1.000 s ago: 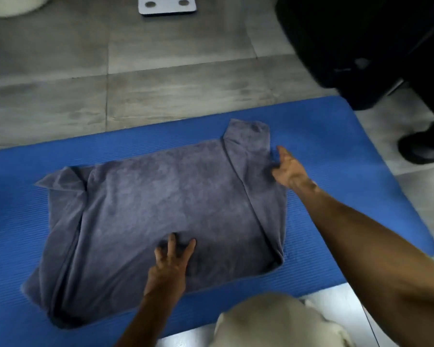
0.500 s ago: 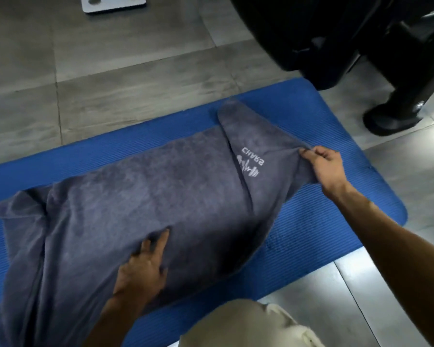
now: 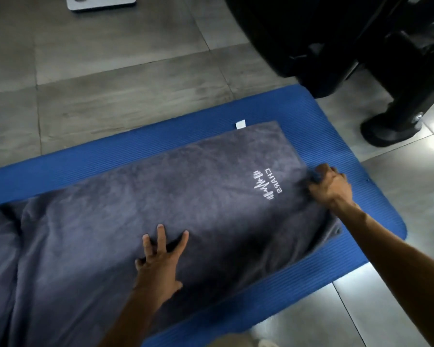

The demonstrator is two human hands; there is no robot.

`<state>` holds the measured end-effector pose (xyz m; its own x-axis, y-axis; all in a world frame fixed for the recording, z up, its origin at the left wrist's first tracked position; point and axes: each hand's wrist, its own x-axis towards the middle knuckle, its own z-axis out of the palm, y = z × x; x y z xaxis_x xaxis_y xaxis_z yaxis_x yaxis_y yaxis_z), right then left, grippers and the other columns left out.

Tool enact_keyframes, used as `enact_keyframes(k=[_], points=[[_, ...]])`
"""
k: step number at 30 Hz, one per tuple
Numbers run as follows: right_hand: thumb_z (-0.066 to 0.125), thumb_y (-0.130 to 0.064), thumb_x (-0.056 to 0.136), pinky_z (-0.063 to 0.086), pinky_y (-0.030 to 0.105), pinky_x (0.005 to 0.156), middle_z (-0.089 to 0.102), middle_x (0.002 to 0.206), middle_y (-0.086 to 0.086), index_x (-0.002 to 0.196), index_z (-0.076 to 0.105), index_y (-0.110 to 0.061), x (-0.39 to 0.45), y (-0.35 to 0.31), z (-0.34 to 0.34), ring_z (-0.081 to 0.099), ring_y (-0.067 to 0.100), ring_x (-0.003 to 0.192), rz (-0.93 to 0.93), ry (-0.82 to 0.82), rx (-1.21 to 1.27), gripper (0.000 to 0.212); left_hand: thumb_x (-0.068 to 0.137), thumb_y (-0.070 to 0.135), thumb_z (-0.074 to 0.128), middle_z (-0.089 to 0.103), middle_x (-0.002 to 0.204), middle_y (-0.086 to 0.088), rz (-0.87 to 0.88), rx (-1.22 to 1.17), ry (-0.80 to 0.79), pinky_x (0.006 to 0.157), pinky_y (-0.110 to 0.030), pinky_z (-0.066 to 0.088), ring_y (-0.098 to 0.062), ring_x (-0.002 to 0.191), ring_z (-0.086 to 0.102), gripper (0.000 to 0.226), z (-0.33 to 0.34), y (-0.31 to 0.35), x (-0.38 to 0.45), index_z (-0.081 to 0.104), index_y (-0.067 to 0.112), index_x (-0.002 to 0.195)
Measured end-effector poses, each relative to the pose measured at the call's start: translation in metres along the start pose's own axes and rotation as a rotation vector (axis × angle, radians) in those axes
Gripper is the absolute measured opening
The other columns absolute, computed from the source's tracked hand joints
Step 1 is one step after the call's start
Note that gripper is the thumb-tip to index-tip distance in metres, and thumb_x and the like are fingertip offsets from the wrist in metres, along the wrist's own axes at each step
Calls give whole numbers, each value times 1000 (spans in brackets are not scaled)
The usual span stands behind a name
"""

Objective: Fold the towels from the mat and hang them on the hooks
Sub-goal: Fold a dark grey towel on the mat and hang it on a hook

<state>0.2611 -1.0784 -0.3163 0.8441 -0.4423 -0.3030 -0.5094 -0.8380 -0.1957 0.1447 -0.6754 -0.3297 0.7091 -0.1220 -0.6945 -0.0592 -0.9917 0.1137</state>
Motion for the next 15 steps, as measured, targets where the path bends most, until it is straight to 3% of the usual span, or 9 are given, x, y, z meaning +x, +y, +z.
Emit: enact_keyframes(k=[5,8,10,12,15], points=[[60,-29,83,40,46,102,47,136,13,133,50,-17,35,-74,16,46,38,121,-239,-22,-13,53,81,38,72,-43,148,-10,-20,15,-58,108,-61,27,-48,140,-21,112,-5,5,3,-20,47,144],[62,-30,84,34,47,108,38,145,10,135,50,-26,61,-107,19,38,37,128,-207,-102,-43,53,81,38,72,-51,141,-7,-25,5,-85,109,-63,25,-48,140,-24,114,-5,6,6,-22,48,143],[63,-36,83,28,50,109,34,146,12,130,52,-29,80,-120,13,31,36,132,-175,-83,-188,49,81,38,72,-49,143,-8,-30,2,-91,109,-61,26,-47,140,-23,114,-6,6,6,-23,49,143],[65,-40,83,24,51,113,34,149,12,128,55,-26,97,-130,4,26,36,138,-151,-109,-217,49,81,36,72,-47,146,-9,-29,-10,-97,108,-61,25,-47,140,-24,113,-5,5,7,-23,51,142],[70,-35,82,30,44,114,40,149,12,137,52,-13,121,-136,-8,32,33,139,-145,-228,-181,62,81,34,72,-48,145,-8,-30,-15,-92,108,-62,24,-47,139,-25,114,-3,4,8,-23,52,141]])
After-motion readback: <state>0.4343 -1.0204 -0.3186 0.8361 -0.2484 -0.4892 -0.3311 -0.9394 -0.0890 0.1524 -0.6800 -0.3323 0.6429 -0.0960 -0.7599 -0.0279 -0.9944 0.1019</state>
